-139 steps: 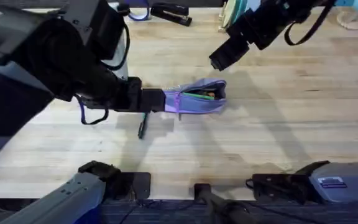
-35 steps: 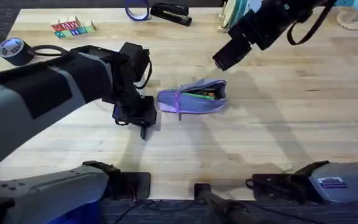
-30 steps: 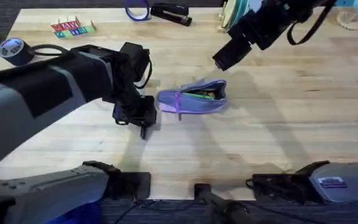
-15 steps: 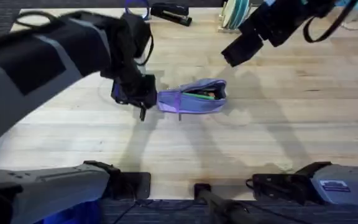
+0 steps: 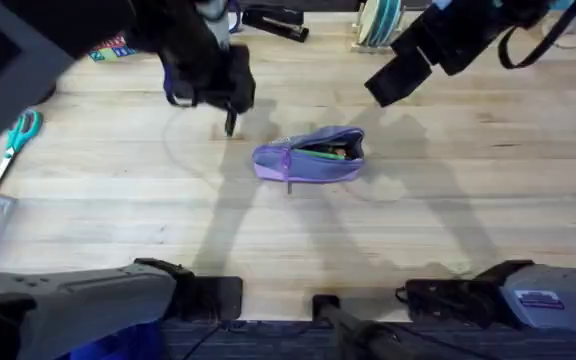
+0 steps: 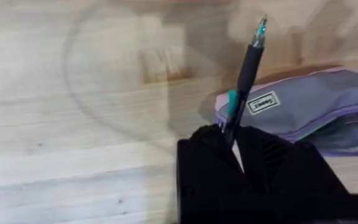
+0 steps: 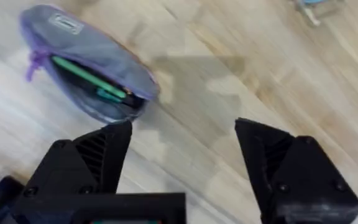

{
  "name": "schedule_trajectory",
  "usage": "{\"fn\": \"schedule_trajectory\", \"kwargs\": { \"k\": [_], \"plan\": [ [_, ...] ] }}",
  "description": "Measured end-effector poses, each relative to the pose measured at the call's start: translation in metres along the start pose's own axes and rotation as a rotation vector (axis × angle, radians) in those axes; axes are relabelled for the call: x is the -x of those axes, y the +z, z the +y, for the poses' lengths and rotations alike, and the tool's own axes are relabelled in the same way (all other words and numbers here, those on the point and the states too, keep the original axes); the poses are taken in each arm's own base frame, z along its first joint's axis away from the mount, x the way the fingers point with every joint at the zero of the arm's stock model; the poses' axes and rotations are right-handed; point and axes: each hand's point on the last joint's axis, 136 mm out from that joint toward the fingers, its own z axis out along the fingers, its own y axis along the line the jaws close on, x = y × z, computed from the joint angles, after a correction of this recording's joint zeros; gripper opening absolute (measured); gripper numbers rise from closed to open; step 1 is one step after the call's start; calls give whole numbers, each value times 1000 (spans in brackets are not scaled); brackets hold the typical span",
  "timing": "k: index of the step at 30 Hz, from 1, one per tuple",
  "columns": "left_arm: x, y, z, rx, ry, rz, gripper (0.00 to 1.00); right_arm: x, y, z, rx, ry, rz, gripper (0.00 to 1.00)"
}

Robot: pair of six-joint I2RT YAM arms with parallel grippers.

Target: Unzip the bag, pick up the pens from the table one at a time and place them inside, then zip the bag closed.

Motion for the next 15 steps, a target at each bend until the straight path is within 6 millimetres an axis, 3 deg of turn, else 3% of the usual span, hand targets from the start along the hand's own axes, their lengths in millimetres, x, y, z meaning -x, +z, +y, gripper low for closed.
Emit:
{"fn": "schedule_trajectory", "kwargs": {
  "k": [7, 15],
  "plan": [
    [24, -39, -14, -36, 77, -92, 85, -7, -8, -24, -72, 72, -2, 996],
    [14, -51, -57, -90, 262, -97, 81, -12, -36, -39, -131, 119, -78, 996]
  ]
}}
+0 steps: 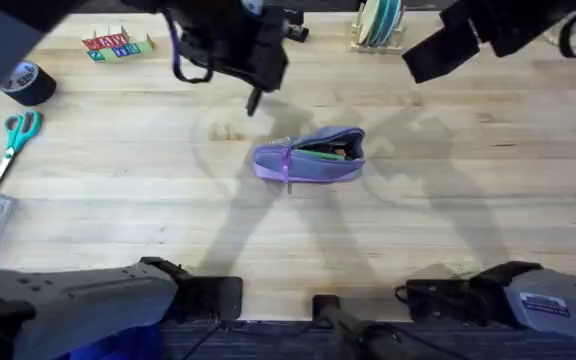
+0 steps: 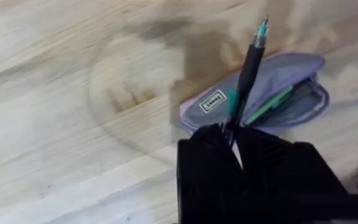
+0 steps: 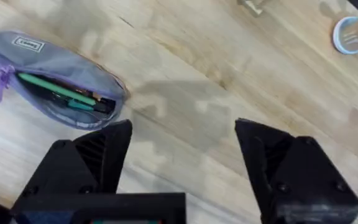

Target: Unzip the bag, pick up the pens from the table one at a time and place them inside, then zip the bag closed.

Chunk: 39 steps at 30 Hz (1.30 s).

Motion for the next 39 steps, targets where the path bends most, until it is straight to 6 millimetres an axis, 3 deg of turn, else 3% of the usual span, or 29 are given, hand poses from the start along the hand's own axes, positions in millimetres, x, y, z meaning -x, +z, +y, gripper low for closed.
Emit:
{"fn": "schedule_trajectory", "kwargs": {
  "k": [12, 21, 28, 35, 39],
  "plan": [
    [-2, -2, -58, -142, 325, -29, 78, -11, -6, -33, -60, 223, -3, 996],
    [-1, -10, -95, -320, 648, -108, 77, -28, -28, -68, -139, 399, -44, 996],
    [-5, -18, -114, -439, 803, -160, 75, -29, -36, -70, -150, 420, -64, 995],
    [7, -28, -134, -530, 871, -267, 73, -29, -36, -70, -150, 420, -64, 995],
    [11, -22, -139, -560, 879, -267, 72, -29, -36, -70, -151, 420, -64, 995]
  ]
}}
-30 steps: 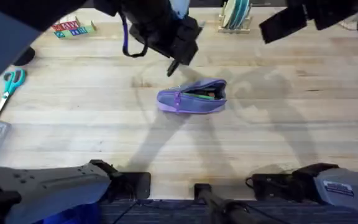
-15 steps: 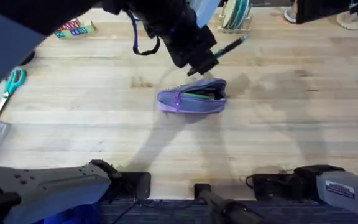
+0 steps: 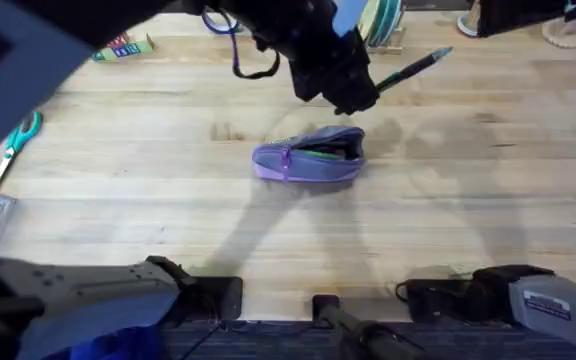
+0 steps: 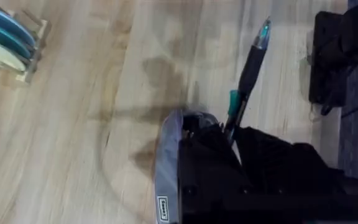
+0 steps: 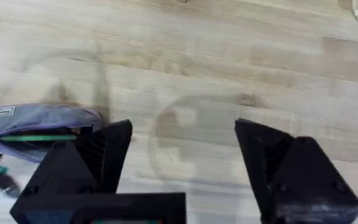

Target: Unzip the bag, pick up the pens from the table one at a time and place them inside, then zip the bag closed.

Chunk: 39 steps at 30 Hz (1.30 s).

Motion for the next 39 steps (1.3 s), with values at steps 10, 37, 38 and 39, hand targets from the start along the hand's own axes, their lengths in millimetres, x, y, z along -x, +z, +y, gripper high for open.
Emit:
{"fn": "schedule_trajectory", "kwargs": {
  "k": [10, 37, 38, 39],
  "plan": [
    [-14, 35, 7, -96, 17, 47, 69, -1, 0, -10, -58, 4, 3, 996],
    [-64, 84, 6, -248, -121, 221, 68, -1, 0, -13, -74, 4, 4, 996],
    [-66, 86, 7, -253, -127, 229, 68, -1, 0, -13, -75, 4, 4, 996],
    [-69, 88, 7, -258, -133, 237, 68, -1, 0, -13, -75, 4, 4, 996]
  ]
}}
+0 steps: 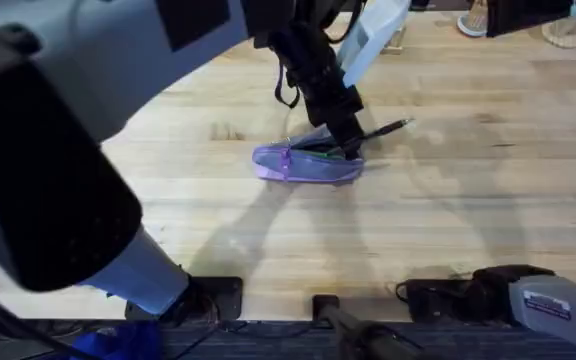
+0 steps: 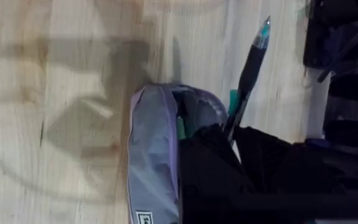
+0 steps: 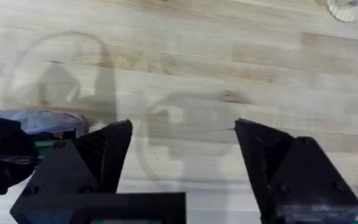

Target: Unzip the bag, pick up the pens from the table one at a time and place them inside, then zip the bag closed.

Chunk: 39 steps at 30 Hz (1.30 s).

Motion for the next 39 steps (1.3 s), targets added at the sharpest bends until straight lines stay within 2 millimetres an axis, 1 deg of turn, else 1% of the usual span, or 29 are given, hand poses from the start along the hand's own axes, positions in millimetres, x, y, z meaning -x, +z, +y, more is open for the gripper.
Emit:
{"fn": "schedule_trajectory", "kwargs": {
  "k": [5, 10, 16, 24, 30, 39],
  "plan": [
    [-9, 9, 6, -4, -23, 42, 68, 0, 0, 0, 0, 0, 0, 995],
    [-20, 12, 13, 22, -36, 97, 68, 0, 0, 0, 0, 0, 0, 996],
    [-31, 10, 17, 58, -45, 154, 68, 0, 0, 0, 0, 0, -1, 996],
    [-58, 4, 20, 107, -75, 294, 67, 0, 0, 0, 0, 0, -1, 996],
    [-76, -2, 15, 108, -98, 383, 65, 0, 0, 0, 0, 0, -1, 996],
    [-78, -3, 17, 127, -89, 406, 61, 0, 0, 0, 0, 0, -1, 996]
  ]
}}
